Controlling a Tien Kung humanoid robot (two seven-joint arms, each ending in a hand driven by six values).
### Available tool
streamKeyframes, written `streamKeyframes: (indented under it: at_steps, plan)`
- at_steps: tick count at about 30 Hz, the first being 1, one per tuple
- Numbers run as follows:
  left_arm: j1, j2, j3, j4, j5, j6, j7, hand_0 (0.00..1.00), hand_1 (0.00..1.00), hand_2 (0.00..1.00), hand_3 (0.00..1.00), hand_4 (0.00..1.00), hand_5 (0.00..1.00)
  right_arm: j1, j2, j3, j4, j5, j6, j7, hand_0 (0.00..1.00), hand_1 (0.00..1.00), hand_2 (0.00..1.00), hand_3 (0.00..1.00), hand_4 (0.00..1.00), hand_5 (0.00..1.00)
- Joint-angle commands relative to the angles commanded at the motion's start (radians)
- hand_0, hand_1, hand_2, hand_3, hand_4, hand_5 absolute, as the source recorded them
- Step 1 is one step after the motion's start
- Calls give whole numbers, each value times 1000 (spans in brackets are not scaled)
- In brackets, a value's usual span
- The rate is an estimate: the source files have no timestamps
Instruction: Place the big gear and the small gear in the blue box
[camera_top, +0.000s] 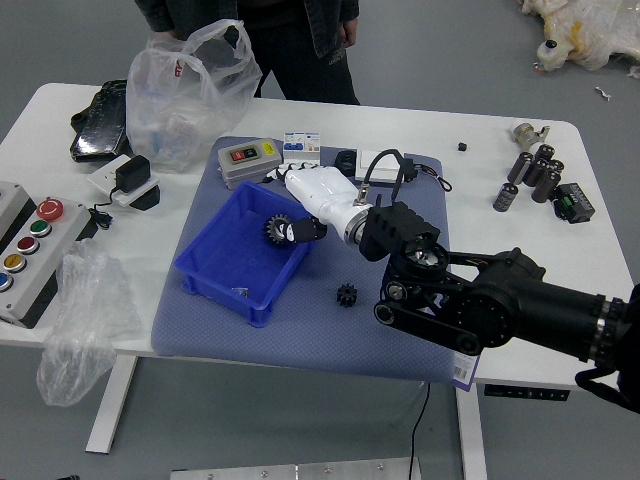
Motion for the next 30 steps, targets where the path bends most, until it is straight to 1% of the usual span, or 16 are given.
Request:
streamKeyframes:
  at_steps: [2,3,7,8,9,12,14,15,17,20,21,23,26,27,30]
  plan:
    - [-1,0,1,0,0,-1,-1,671,599,621,785,744,508,-4,-3,3,-1,2,0,1,817,986,998,932,642,125]
    - [-2,0,1,0,1,-1,-1,671,599,621,785,743,505,-7,-5,5,-1,3,-1,2,820,996,998,943,660,125]
    - [-3,-1,0,1,1,-1,-1,671,599,621,785,743,505,-26,-19,31,15,1,-13,11,820,996,998,943,660,125]
    - [-3,-1,0,1,2,-1,-1,671,599,621,785,743,505,-40,-31,52,31,3,-15,12,820,996,998,943,660,125]
    - [-3,-1,0,1,1,0,-1,671,599,621,785,742,502,-50,-41,68,44,7,-15,13,778,963,998,932,684,108]
    - [-3,-2,2,1,-2,1,-3,671,599,621,785,742,502,-95,-86,124,95,16,-5,6,778,963,998,932,684,108]
    - [-2,-2,1,1,-2,1,-3,671,599,621,785,742,502,-127,-116,161,130,20,10,-9,778,963,998,932,684,108]
    - [-1,-1,1,1,-3,2,-3,671,599,621,785,742,499,-148,-136,182,152,20,25,-26,603,776,921,929,804,218]
    - [0,-1,0,1,-4,3,-3,671,599,621,785,742,499,-190,-173,225,198,19,49,-58,603,776,921,929,804,218]
    - [3,0,-5,1,1,3,-1,671,599,621,785,742,499,-246,-207,261,261,6,68,-101,603,776,921,929,804,218]
    - [3,0,-6,1,2,3,-1,671,599,621,785,742,498,-261,-212,263,278,4,67,-109,506,704,888,928,838,248]
    - [3,0,-7,1,3,3,-1,671,599,621,785,742,498,-283,-216,263,302,11,63,-118,506,704,888,928,838,248]
    - [-1,0,-8,2,6,2,-5,671,599,621,785,742,498,-305,-220,265,314,21,50,-124,506,704,888,928,838,248]
    - [-2,0,-8,3,6,2,-6,671,599,622,785,740,493,-310,-222,266,316,21,47,-126,472,667,866,923,846,258]
    - [-5,1,-6,3,5,1,-10,671,599,622,785,740,493,-331,-234,265,328,29,33,-132,472,667,866,923,846,258]
